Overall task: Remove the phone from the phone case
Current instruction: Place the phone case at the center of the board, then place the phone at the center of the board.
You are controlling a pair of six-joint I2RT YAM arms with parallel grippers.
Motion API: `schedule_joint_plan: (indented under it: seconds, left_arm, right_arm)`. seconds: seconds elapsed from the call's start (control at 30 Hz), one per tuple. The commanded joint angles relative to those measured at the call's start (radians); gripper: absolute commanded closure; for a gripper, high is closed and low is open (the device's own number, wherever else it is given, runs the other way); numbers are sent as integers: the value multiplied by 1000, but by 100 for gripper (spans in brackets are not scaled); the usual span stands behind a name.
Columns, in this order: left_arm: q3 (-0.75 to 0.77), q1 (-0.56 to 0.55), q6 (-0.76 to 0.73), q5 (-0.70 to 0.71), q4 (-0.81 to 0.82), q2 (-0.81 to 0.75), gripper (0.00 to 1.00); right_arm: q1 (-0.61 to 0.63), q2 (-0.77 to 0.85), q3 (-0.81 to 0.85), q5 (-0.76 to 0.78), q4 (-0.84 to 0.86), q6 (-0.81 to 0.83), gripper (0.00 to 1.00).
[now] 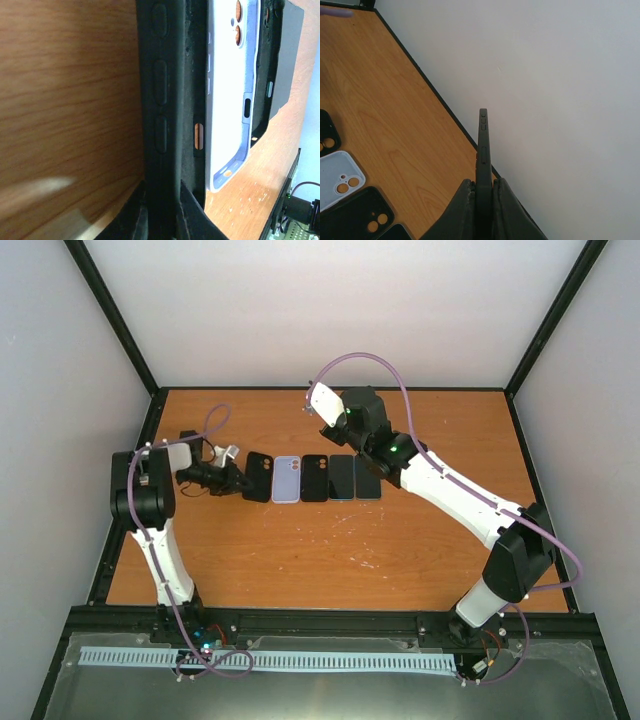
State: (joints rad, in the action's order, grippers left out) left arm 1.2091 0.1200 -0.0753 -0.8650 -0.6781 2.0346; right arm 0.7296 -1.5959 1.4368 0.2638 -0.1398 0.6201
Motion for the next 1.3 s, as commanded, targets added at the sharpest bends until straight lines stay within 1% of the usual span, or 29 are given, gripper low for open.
schedule_joint_plan:
  seconds: [0.0,0.03,0.1,0.2,0.3,0.43,0.47,0.53,0.63,0.77,0.8,0.93,1.03,1.17,1.27]
  left_arm:
    - [45,-49,27,39,17,28,89]
    - [44,-55,37,53,20,28,86]
    - [36,-56,56,74,25,24,75]
    - [15,-55,75,114,40,-4,64]
    - [-6,-54,95,167,53,-51,41]
    - [-26,-36,121,235,68,-121,2]
    - [-26,-19,125,241,71,-136,1]
    - [-18,16,132,236,72,-169,0]
    - [14,59,135,185,67,-228,0]
    - [69,82,171,55,74,-305,0]
    - [88,82,186,-9,79,-319,0]
    - [139,82,299,-217,128,-358,0]
    - [147,82,403,-358,206,-378,0]
    - [104,78,552,-481,340,-398,0]
    - [72,62,616,-510,390,-404,0]
  right_arm:
    - [-5,18,24,-15,47,-16,97]
    - [-6,18,23,-16,48,-17,97]
    - [-6,19,24,-19,46,-16,97]
    - [-5,19,22,-28,43,-16,97]
    - [-4,18,18,-39,43,-16,97]
    - [10,15,17,-32,57,1,97]
    - [14,14,17,-30,63,9,97]
    - [26,7,14,-18,76,27,97]
    - [52,-1,0,16,116,71,97]
    - [96,-18,-28,66,181,136,97]
    - [109,-24,-36,79,202,154,97]
    - [167,-48,-85,152,326,263,97]
    - [217,-70,-134,207,429,343,97]
    - [272,-106,-167,262,548,433,97]
    - [311,-143,-178,296,633,500,97]
